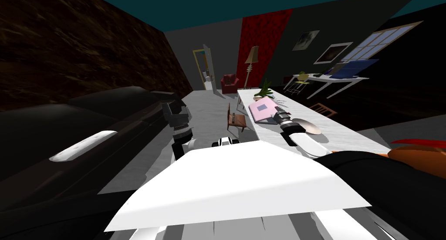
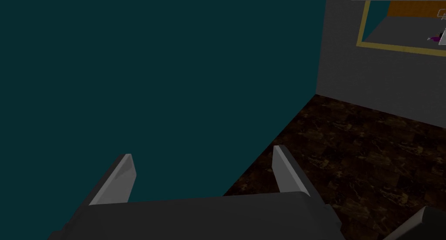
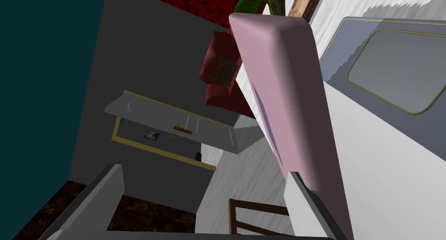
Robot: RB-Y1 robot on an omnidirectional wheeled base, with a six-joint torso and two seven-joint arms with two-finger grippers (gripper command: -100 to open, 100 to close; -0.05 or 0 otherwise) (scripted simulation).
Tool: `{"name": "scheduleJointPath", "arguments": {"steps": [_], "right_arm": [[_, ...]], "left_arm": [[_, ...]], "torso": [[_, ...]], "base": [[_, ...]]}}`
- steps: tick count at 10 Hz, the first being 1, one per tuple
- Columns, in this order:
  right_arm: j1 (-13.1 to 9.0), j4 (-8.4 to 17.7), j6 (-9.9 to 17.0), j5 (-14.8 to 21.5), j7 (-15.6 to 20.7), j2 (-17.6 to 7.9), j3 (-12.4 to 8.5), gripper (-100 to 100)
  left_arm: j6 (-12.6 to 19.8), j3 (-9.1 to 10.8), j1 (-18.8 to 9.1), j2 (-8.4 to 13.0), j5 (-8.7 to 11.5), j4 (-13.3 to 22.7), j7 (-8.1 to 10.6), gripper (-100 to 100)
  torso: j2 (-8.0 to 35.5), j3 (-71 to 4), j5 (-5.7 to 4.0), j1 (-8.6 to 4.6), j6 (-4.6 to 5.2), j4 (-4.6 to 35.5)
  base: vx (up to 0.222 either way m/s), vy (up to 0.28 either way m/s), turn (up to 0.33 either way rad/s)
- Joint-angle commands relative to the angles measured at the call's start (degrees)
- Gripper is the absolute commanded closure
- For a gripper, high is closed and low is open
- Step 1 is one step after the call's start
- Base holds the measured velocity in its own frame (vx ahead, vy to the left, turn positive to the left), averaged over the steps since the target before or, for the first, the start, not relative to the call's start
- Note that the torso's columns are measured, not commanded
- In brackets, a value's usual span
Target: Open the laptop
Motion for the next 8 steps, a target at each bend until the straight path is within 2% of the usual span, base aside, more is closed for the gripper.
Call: {"name": "scheduleJointPath", "arguments": {"steps": [1, 2, 3, 4, 5, 7, 8], "right_arm": [[-0.5, 1.0, 0.8, 0.8, -0.2, -0.1, 1.3, -100], [-0.5, 1.1, 1.0, 1.0, -0.4, -0.1, 1.4, -100], [-0.5, 1.1, 1.0, 0.9, -0.4, -0.1, 1.4, 100], [-2.2, 2.3, 1.1, -0.7, -1.5, 0.9, 2.3, 100], [-0.9, 1.0, -0.2, -1.0, -1.6, -0.8, 0.2, -100], [-0.4, 0.4, -1.4, -2.0, -2.3, -2.2, -1.6, -100], [0.1, -0.2, -2.6, -3.0, -3.1, -3.5, -3.3, -100]], "left_arm": [[0.0, 0.00, 0.0, 0.0, 0.0, 0.0, 0.00, 0], [0.0, 0.00, 0.0, 0.0, 0.0, 0.0, 0.00, 0], [0.0, 0.00, 0.0, 0.0, 0.0, 0.0, 0.00, 0], [0.0, 0.00, 0.0, 0.0, 0.0, 0.0, 0.00, 0], [0.0, 0.00, 0.0, 0.0, 0.0, 0.0, 0.00, 0], [0.0, 0.00, 0.0, 0.0, 0.0, 0.0, 0.00, 0], [0.0, -0.01, 0.0, 0.0, 0.0, 0.0, 0.00, 0]], "torso": [[0.1, 0.1, 0.03, 0.05, 0.03, 0.0], [0.1, 0.0, 0.05, 0.07, 0.05, 0.0], [0.0, 0.0, 0.03, 0.04, 0.03, 0.0], [0.0, 0.0, 0.02, 0.00, 0.03, 0.0], [0.2, 0.1, -0.04, -0.17, 0.00, 0.1], [-0.2, -0.1, 0.07, 0.19, 0.04, 0.0], [-0.2, -0.1, 0.07, 0.18, 0.00, 0.0]], "base": [[-0.012, -0.009, 0.014], [0.000, 0.000, 0.000], [0.000, 0.000, 0.000], [-0.071, -0.048, 0.095], [-0.029, -0.009, -0.050], [0.043, 0.058, -0.118], [0.053, 0.068, -0.103]]}}
